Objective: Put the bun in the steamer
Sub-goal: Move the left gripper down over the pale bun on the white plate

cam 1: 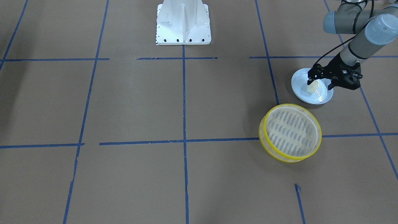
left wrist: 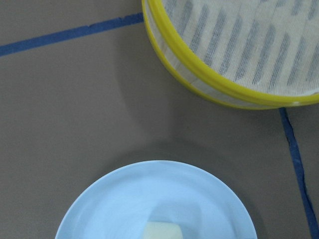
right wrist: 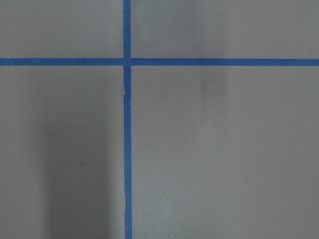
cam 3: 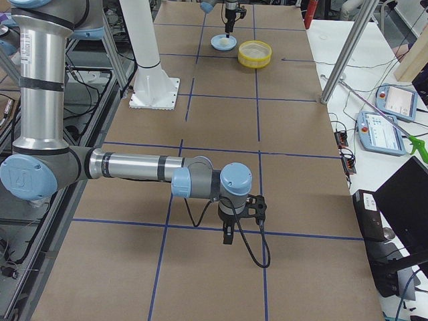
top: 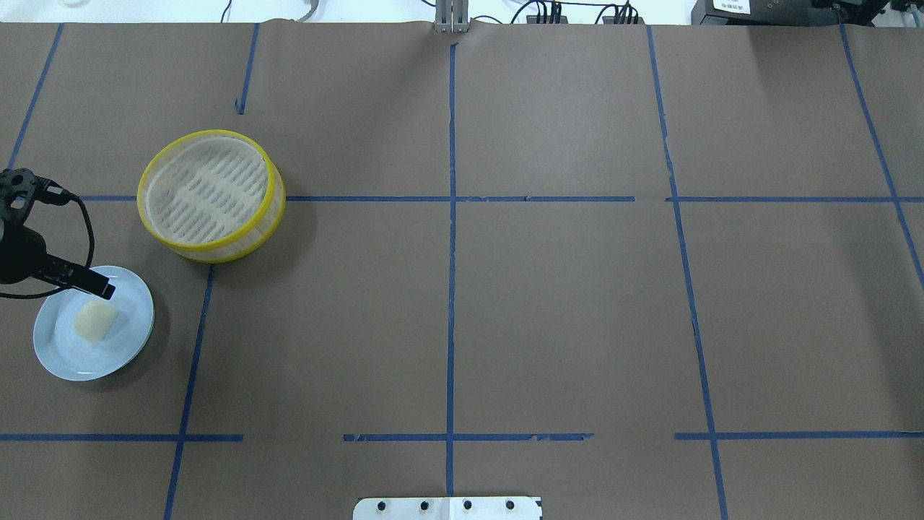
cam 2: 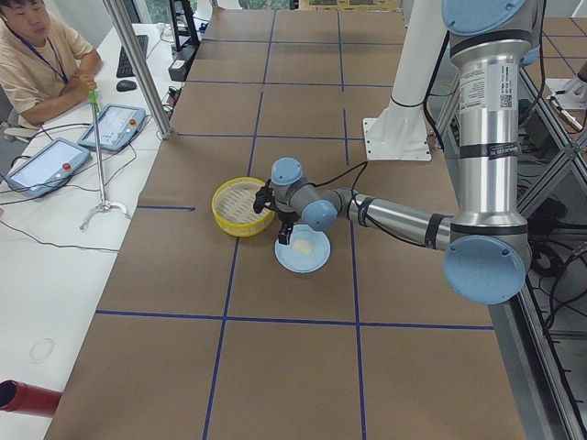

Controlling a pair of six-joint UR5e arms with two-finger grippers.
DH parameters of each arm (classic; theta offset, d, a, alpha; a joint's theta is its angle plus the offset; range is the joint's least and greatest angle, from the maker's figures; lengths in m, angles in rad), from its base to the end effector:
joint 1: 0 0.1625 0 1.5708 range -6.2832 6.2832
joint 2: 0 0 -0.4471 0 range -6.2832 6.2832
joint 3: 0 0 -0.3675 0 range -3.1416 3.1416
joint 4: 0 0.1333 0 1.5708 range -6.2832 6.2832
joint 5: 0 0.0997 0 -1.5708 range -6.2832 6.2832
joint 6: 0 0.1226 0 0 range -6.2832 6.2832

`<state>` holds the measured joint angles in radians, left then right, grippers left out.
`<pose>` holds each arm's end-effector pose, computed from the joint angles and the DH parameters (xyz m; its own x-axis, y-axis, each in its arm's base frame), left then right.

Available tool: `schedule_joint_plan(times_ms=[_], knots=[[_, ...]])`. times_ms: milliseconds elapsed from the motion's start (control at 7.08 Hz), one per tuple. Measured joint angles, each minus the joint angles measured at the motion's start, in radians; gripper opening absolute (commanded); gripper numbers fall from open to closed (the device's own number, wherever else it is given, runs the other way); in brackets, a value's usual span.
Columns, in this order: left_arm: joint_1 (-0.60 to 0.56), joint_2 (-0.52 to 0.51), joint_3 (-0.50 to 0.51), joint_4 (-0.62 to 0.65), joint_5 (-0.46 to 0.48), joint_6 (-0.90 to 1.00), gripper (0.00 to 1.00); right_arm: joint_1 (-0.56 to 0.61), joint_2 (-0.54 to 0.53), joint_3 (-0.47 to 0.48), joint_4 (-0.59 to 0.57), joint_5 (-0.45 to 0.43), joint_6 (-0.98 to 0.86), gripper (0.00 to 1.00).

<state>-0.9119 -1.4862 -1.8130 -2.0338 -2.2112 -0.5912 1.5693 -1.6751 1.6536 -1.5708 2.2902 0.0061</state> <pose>0.2363 -0.4032 0.5723 0.6274 0.2772 -0.7277 -0.1788 0.9608 0.2119 0.0519 -0.4186 0.7094 0.7522 0.0191 0.6586 -0.0031 0.9997 -0.0255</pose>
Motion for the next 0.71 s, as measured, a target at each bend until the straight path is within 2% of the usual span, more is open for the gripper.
schedule_joint_plan(times_ms=[141,424,707], knots=[[0.01,0.0,0.013,-0.017,0.025,0.001,0.91,0.0,0.0,0.0,0.0,0.0,0.0,1.0],[0.031,0.002,0.045,-0.067,0.063,0.0,0.83,0.0,0.0,0.0,0.0,0.0,0.0,1.0],[0.061,0.004,0.062,-0.084,0.069,-0.017,0.83,0.0,0.0,0.0,0.0,0.0,0.0,1.0]])
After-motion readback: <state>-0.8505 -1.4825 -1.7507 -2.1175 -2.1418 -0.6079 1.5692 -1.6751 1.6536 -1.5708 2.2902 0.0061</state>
